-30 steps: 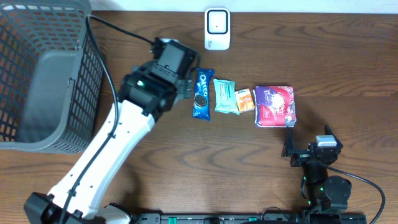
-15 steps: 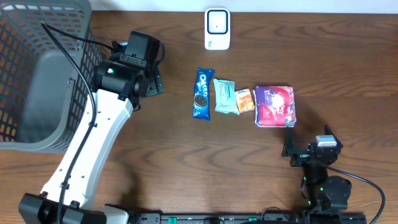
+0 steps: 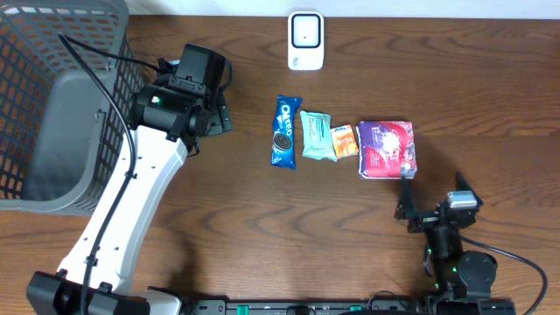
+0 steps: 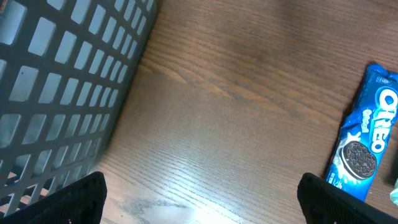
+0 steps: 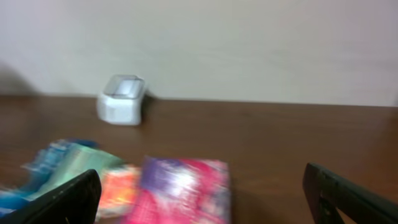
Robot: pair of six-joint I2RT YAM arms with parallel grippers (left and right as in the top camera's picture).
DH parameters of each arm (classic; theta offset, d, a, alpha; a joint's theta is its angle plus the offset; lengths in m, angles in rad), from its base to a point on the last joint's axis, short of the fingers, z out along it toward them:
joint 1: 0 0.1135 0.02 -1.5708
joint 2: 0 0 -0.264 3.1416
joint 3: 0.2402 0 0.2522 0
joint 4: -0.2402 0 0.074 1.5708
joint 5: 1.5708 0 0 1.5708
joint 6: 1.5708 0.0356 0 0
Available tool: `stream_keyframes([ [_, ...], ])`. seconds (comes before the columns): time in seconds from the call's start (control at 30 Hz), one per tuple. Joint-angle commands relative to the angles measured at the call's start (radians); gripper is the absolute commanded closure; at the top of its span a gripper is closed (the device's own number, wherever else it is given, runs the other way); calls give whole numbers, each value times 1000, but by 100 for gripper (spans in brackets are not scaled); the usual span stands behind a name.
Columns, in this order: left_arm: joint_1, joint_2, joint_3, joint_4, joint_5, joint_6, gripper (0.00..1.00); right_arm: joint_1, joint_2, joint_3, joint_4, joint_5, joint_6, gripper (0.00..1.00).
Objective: Scan the item barcode
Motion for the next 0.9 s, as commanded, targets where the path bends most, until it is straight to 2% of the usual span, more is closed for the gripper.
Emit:
stream_keyframes([
  [0.0,2,2,2,-3,-3,-9,2,8,-5,-2,4,-275,229,1],
  [0.27,2,2,2,-3,-3,-9,2,8,-5,-2,206,-423,346,1],
  [0.33,2,2,2,-3,-3,-9,2,8,-5,-2,271,-430,330,1],
  [0.43,2,2,2,-3,-3,-9,2,5,2,29,313,-356,221,1],
  [0.6,2,2,2,-3,-3,-9,2,-14,121,227,81,-234,46,1],
  [0.7,2,2,2,-3,-3,-9,2,-30,285,395,-131,-145,11,1],
  [0.87,2,2,2,-3,-3,-9,2,-39,647,658,-388,-135,-98,1],
])
